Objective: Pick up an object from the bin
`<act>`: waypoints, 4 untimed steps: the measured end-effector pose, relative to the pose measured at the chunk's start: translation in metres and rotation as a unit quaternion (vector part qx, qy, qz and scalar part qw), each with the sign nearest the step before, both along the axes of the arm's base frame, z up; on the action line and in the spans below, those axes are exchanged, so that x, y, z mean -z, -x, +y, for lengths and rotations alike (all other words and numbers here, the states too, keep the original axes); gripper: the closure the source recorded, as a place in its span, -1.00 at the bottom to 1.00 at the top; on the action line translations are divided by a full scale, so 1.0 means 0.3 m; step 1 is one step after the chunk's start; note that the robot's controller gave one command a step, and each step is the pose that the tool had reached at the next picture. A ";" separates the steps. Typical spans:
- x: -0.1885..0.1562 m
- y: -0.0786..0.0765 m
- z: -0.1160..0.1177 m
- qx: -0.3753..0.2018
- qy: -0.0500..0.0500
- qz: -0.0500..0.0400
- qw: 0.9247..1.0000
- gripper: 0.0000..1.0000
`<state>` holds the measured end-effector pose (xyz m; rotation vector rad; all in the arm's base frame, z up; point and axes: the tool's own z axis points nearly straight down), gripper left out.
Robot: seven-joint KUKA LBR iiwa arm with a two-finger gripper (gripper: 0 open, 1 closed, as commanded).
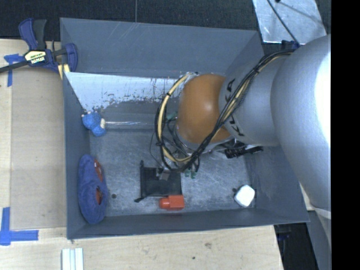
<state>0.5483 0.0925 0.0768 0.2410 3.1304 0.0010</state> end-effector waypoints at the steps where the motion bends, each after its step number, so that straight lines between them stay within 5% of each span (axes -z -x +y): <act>1: -0.352 -0.008 -0.006 -0.005 -0.001 -0.005 1.000 1.00; 2: -0.335 -0.002 -0.007 -0.005 0.000 0.000 1.000 -1.00; 3: 0.007 0.074 0.014 -0.069 0.001 0.004 0.998 -1.00; 4: -0.006 0.065 0.014 -0.068 0.000 -0.001 0.998 1.00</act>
Offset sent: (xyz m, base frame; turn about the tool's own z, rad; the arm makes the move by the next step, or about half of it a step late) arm -0.0002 -0.0014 0.1001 -0.0125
